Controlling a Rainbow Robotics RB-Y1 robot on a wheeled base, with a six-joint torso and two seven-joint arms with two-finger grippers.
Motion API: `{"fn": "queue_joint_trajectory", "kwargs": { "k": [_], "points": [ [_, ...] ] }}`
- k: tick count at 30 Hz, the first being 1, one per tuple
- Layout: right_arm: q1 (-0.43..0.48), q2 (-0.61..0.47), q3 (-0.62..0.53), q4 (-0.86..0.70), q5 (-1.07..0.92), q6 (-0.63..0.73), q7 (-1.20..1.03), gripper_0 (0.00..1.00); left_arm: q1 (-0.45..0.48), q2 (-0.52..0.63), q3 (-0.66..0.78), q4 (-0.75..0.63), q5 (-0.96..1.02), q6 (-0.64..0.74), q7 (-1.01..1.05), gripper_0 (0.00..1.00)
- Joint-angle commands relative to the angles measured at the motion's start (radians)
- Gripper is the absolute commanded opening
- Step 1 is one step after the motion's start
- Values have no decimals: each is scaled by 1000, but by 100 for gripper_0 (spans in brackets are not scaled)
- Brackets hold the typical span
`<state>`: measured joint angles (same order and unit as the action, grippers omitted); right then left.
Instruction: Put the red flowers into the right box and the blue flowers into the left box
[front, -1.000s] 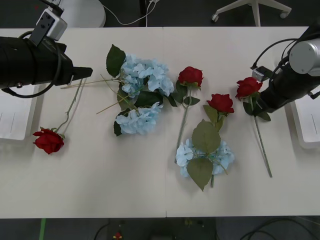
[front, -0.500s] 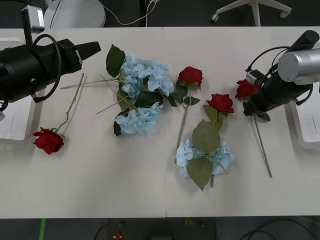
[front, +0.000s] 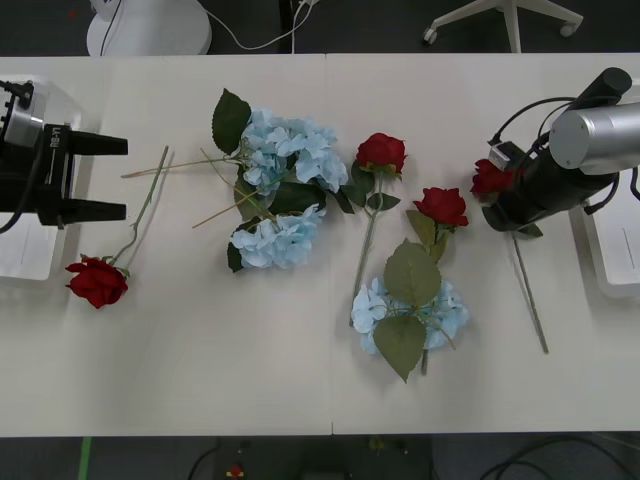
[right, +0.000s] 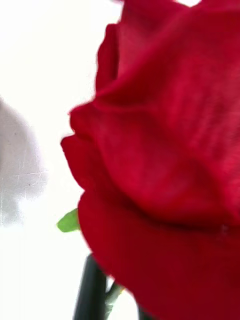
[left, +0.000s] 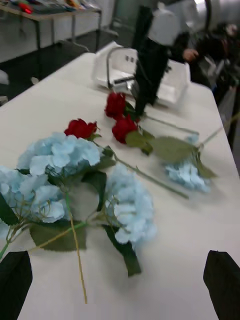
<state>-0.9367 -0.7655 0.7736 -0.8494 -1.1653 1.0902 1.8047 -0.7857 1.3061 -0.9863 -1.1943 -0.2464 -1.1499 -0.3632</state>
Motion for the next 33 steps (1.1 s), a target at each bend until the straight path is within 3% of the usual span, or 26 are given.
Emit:
{"fn": "queue_joint_trajectory", "kwargs": {
  "k": [1, 10, 19, 25, 33],
  "points": [
    [-4, 14, -28, 3, 1, -15, -68, 0, -127, 9, 14, 87, -174, -97, -309, 100],
    [-62, -3, -212, 3, -36, 128, -134, 0, -303, -57, 28, 164, -649, -65, -717, 100],
    [-186, -104, -329, 3, -59, 273, -346, 0, -319, -185, 146, 200, -1105, -13, -1109, 100],
    [-255, -166, -329, 3, 99, 247, -347, 0, -319, -203, 137, 179, -1268, -4, -1160, 100],
    [-248, -182, -298, 42, 386, 157, -318, 0, -300, -252, 121, 234, -1366, -111, -1059, 100]
  ]
}}
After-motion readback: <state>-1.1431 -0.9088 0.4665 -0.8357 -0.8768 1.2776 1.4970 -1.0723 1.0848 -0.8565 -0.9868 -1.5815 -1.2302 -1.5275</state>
